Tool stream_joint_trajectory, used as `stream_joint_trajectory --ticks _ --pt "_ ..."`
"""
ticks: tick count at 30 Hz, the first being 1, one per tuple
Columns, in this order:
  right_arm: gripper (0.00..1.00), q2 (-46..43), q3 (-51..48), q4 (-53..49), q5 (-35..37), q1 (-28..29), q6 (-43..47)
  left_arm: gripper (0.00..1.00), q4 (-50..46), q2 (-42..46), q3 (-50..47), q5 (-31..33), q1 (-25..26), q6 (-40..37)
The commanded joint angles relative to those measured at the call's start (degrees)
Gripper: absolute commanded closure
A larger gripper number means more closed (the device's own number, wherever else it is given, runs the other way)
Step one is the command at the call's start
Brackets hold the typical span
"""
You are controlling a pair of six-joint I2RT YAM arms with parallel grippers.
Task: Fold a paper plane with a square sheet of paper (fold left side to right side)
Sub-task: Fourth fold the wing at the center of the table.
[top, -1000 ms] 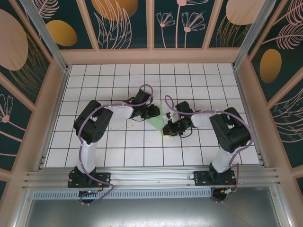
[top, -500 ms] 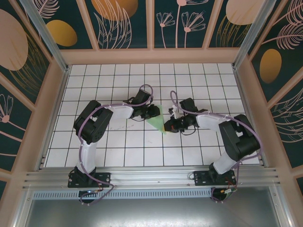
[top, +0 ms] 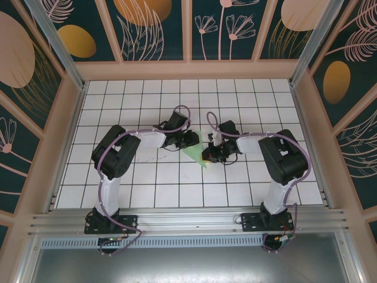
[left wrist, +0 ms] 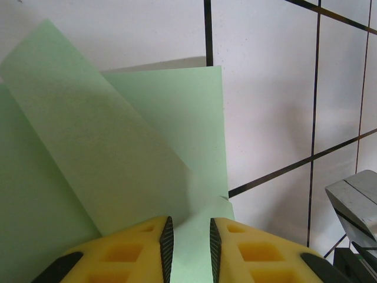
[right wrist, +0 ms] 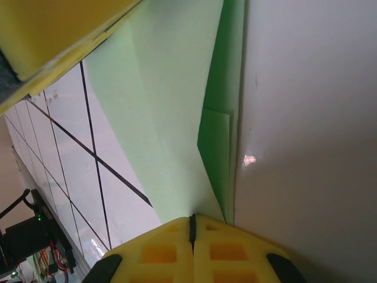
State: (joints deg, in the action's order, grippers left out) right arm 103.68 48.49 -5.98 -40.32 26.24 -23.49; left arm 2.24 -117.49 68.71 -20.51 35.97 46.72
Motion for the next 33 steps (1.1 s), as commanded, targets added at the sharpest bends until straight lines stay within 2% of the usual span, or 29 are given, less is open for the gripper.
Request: stream_joint_trajectory --ticks 1,8,12,17,22,30,33 --pt "1.00 1.2 0.2 -3.9 4.9 -0.4 0.1 0.73 -7.7 -0.1 -0.1 3.2 -0.4 -1.6" --pt "1.00 2.0 -1.8 -8.6 9.2 -0.4 2.3 0.69 -7.3 4.2 2.4 5.0 -0.5 -3.5" --pt "1.00 2.2 -2.4 -7.8 9.0 -0.3 2.0 0.70 -4.9 8.7 0.7 5.4 -0.4 -4.9" --pt "1.00 2.8 -1.8 -7.8 9.3 -0.2 1.9 0.75 -1.1 10.6 -3.1 1.0 0.5 -4.8" --pt "1.00 3.1 -1.7 -7.7 9.4 -0.1 2.0 0.80 3.2 8.8 -5.7 -4.9 2.1 -3.1" --pt "1.00 3.3 -1.3 -8.3 9.8 0.1 2.0 0.84 3.9 6.1 -6.2 -9.0 3.1 -2.7" --pt "1.00 3.4 -1.3 -8.3 9.7 0.1 2.0 0.84 3.4 5.2 -6.6 -8.7 3.2 -2.2"
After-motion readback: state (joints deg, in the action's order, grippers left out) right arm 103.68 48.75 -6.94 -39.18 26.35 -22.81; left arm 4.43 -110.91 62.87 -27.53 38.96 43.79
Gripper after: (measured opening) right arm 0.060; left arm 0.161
